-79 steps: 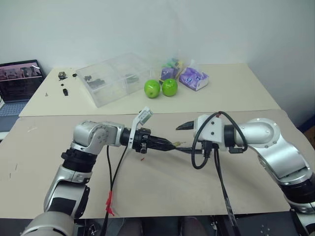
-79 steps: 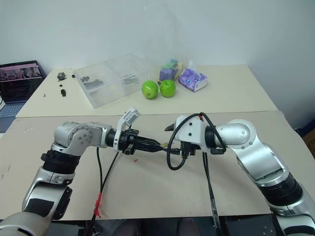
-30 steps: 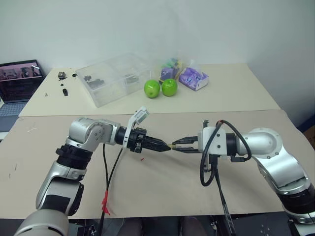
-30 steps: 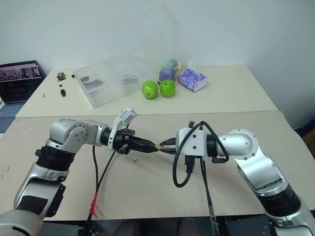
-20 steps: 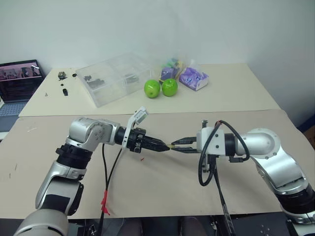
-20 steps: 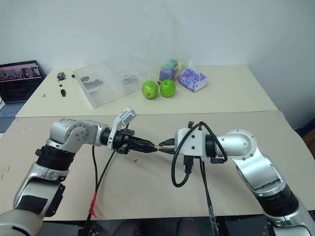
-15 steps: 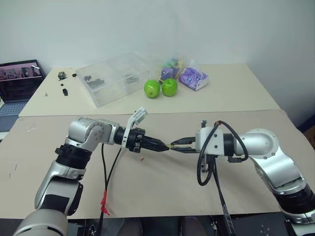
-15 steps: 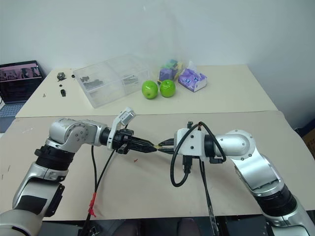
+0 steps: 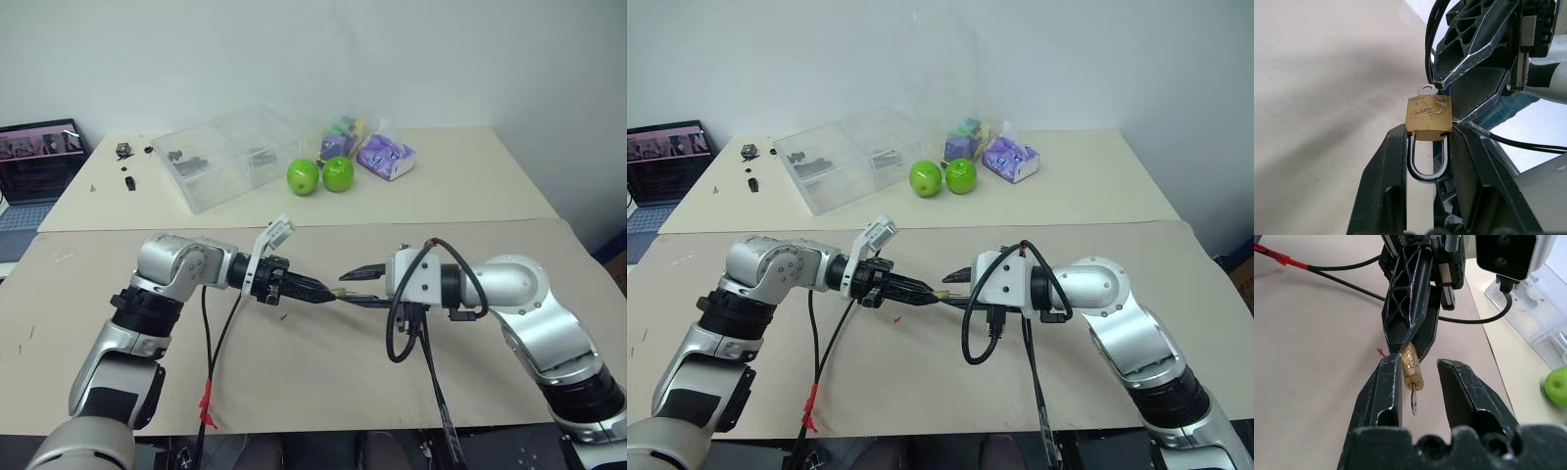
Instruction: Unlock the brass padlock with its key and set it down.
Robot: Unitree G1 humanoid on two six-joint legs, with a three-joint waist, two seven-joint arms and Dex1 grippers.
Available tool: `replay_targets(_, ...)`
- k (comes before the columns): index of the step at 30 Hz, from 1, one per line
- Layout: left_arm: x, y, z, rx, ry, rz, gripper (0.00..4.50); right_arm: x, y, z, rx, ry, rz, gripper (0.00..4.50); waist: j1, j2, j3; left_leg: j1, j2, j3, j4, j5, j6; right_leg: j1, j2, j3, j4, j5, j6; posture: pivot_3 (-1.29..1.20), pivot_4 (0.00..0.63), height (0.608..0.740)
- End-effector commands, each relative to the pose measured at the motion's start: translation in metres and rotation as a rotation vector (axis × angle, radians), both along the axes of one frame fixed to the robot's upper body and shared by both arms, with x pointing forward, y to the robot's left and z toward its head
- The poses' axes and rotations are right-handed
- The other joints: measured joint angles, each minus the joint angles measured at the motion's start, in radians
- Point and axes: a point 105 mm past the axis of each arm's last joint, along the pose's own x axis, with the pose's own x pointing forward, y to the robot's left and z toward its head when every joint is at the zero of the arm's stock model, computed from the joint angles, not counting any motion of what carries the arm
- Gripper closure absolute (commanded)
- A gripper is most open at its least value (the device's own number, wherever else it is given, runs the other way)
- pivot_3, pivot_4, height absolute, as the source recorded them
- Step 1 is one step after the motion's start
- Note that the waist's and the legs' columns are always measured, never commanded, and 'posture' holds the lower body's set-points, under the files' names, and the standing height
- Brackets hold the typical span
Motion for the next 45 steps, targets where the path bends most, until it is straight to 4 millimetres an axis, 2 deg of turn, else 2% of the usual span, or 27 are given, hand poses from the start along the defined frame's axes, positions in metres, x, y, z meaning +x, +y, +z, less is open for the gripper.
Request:
replay_targets(1, -0.006, -0.011, 0.018, -0.05, -0.048, -0.073, 3.7, -0.002, 0.005, 0.007, 0.008, -0.047, 0.027, 3.01, 0.0, 0.0, 0.0, 0.0, 0.0, 0.0, 0.0, 0.0, 0.0, 0.0, 0.0, 0.0, 0.0, 0.0, 0.0, 0.0, 0.15, 0.74)
replay_targets(6, -0.006, -0.009, 0.018, -0.048, -0.05, -0.07, 3.7, 0.0, -0.006, 0.006, -0.02, -0.042, 0.017, 3.01, 0.0, 0.0, 0.0, 0.0, 0.0, 0.0, 0.0, 0.0, 0.0, 0.0, 0.0, 0.0, 0.0, 0.0, 0.0, 0.0, 0.15, 0.74)
replay_targets(17, -0.007, -0.01, 0.017, -0.051, -0.047, -0.073, 3.7, 0.0, -0.009, 0.008, -0.021, -0.035, 0.015, 3.01, 0.0, 0.0, 0.0, 0.0, 0.0, 0.0, 0.0, 0.0, 0.0, 0.0, 0.0, 0.0, 0.0, 0.0, 0.0, 0.0, 0.15, 0.74)
replay_targets(36, -0.007, -0.011, 0.015, -0.05, -0.052, -0.081, 3.7, -0.002, 0.002, 0.011, 0.028, -0.015, 0.011, 3.01, 0.0, 0.0, 0.0, 0.002, 0.0, 0.0, -0.001, 0.0, 0.0, 0.001, 0.001, 0.0, 0.0, 0.0, 0.0, 0.0, 0.15, 0.74)
replay_targets(41, -0.007, -0.011, 0.015, -0.051, -0.051, -0.08, 3.7, -0.002, 0.002, 0.011, 0.03, -0.007, 0.01, 4.29, 0.0, 0.0, 0.0, 0.002, 0.0, 0.0, -0.001, 0.0, 0.0, 0.001, 0.001, 0.0, 0.0, 0.0, 0.0, 0.0, 0.15, 0.74)
replay_targets(45, -0.007, -0.011, 0.015, -0.052, -0.05, -0.078, 3.7, -0.002, 0.002, 0.011, 0.031, -0.003, 0.008, 4.34, 0.0, 0.0, 0.0, 0.002, 0.0, 0.0, -0.001, 0.0, 0.0, 0.001, 0.001, 0.0, 0.0, 0.0, 0.0, 0.0, 0.15, 0.74)
